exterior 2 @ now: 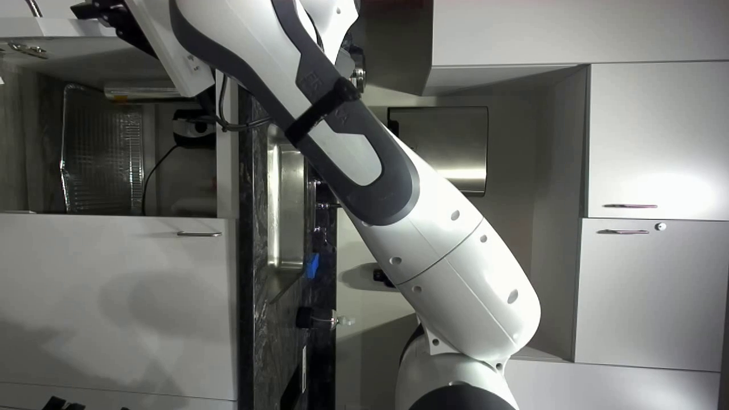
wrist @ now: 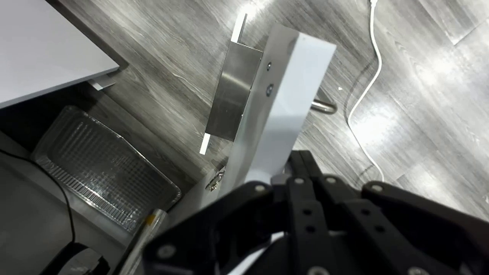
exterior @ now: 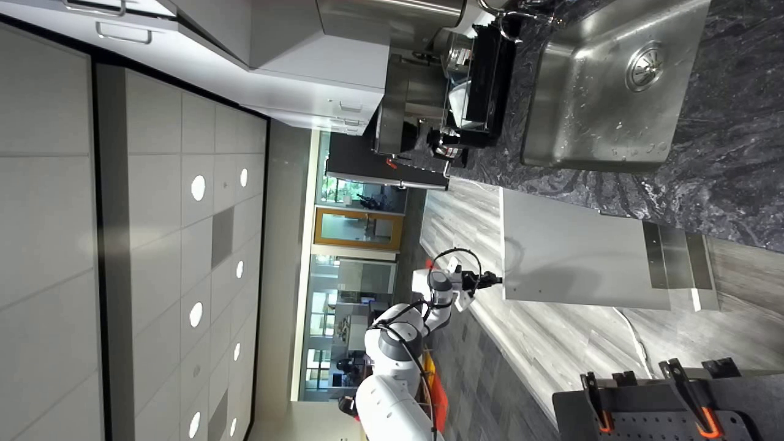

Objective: Close the bottom cabinet door on the left

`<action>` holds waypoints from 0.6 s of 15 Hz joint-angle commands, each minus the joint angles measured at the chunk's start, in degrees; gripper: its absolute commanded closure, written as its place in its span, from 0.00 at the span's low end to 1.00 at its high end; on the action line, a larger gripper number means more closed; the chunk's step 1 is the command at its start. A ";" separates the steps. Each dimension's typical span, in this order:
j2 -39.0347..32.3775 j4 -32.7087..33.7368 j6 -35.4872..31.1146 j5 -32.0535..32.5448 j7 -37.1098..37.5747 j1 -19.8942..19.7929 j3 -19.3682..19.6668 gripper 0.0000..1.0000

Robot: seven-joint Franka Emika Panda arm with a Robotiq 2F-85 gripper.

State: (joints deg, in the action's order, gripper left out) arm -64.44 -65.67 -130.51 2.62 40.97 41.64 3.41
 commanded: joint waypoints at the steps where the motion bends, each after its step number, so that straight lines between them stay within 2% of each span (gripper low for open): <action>1: 1.00 -1.27 2.69 0.82 3.62 1.13 2.23 1.00; 9: -0.11 -3.59 3.47 1.29 4.04 0.81 5.54 1.00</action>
State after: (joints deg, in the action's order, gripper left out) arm -64.70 -67.13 -127.94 2.66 43.24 42.32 6.69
